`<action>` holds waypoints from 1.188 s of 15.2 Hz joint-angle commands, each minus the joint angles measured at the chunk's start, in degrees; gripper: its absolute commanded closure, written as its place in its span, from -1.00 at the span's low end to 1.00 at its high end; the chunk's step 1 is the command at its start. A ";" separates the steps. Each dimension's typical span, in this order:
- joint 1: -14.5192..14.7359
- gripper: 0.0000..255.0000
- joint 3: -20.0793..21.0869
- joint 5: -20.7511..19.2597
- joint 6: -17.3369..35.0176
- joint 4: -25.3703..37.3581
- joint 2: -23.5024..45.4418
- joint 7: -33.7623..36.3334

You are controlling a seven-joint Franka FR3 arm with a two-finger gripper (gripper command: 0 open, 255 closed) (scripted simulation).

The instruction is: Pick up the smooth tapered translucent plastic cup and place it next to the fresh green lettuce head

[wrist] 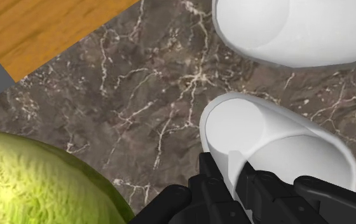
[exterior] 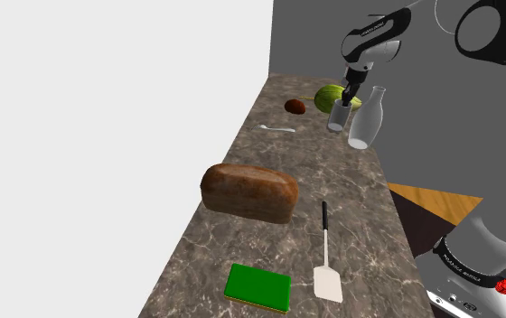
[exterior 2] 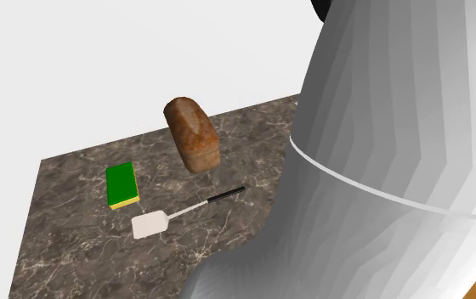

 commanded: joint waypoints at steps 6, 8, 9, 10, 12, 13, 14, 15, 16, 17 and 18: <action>0.00 -1.00 0.00 0.01 0.00 0.03 0.00 0.00; 0.17 -1.00 -0.21 -0.51 -1.54 0.73 -0.93 0.32; 0.31 -1.00 -0.39 -0.99 -3.13 1.55 -1.78 0.63; 0.44 -1.00 -0.55 -1.43 -4.74 2.45 -2.57 0.91; 0.51 -1.00 -0.65 -1.76 -6.03 3.22 -3.15 1.12; 0.51 -1.00 -0.65 -1.76 -6.03 3.21 -3.16 1.12; 0.51 -1.00 -0.65 -1.76 -6.03 3.22 -3.15 1.12; 0.51 -1.00 -0.64 -1.76 -6.03 3.22 -3.15 1.12; 0.51 -1.00 -0.64 -1.76 -6.03 3.22 -3.15 1.12; 0.51 -1.00 -0.64 -1.76 -6.03 3.22 -3.15 1.12; 0.51 -1.00 -0.64 -1.76 -6.03 3.22 -3.15 1.12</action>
